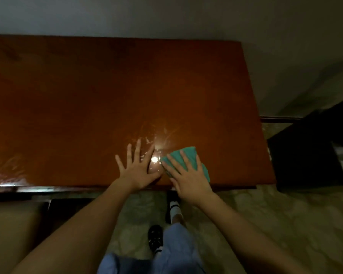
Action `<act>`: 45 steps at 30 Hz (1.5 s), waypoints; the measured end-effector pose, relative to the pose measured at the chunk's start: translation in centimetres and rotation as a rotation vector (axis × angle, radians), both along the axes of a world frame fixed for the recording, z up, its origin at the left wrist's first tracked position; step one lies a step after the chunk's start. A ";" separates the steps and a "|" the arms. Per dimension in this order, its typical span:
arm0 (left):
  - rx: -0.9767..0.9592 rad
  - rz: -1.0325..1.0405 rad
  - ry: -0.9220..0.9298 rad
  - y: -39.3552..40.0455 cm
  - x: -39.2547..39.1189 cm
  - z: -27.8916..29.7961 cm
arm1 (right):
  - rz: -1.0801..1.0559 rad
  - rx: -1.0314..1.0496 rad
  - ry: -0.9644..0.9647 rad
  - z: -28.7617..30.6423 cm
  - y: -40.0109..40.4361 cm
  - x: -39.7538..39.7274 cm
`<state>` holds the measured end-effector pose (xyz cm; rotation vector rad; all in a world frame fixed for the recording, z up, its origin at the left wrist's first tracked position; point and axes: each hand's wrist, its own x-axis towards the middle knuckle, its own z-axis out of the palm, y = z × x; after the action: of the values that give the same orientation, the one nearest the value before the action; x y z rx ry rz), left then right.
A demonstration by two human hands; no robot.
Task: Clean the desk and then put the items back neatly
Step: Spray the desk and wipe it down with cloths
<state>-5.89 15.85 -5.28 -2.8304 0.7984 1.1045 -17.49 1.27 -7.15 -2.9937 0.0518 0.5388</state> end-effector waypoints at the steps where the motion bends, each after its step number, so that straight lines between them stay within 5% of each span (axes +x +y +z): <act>1: -0.004 0.017 0.010 -0.2 -0.1 0.1 | -0.032 -0.008 0.037 0.2 -1.0 -1.4; 7: -0.011 0.071 0.062 -3.6 -1.9 0.6 | -0.460 -0.017 0.096 1.0 -10.3 -6.7; 12: -0.045 -0.018 0.075 -8.7 -2.7 -0.1 | -0.724 0.058 0.022 0.7 -12.0 -0.9; 20: -0.028 -0.013 0.096 -13.7 -0.6 -0.6 | -0.113 0.032 0.029 0.5 -12.9 -5.0; 28: -0.024 0.008 0.055 -18.6 2.9 -0.8 | -0.662 -0.005 0.011 0.8 -21.6 4.8; 32: -0.039 0.043 0.041 -21.4 5.2 -0.8 | -0.507 0.022 -0.028 0.4 -21.1 11.0; 38: -0.025 0.091 0.040 -24.5 8.2 -0.6 | -0.053 -0.010 0.031 0.2 -23.9 6.7; 45: -0.022 0.071 -0.012 -27.2 11.5 -0.2 | -0.453 0.007 0.009 0.5 -30.3 13.7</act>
<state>5.61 -11.31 -5.44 -2.9021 0.7193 1.0924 -3.77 -29.00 -6.64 -2.8313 0.7043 0.4925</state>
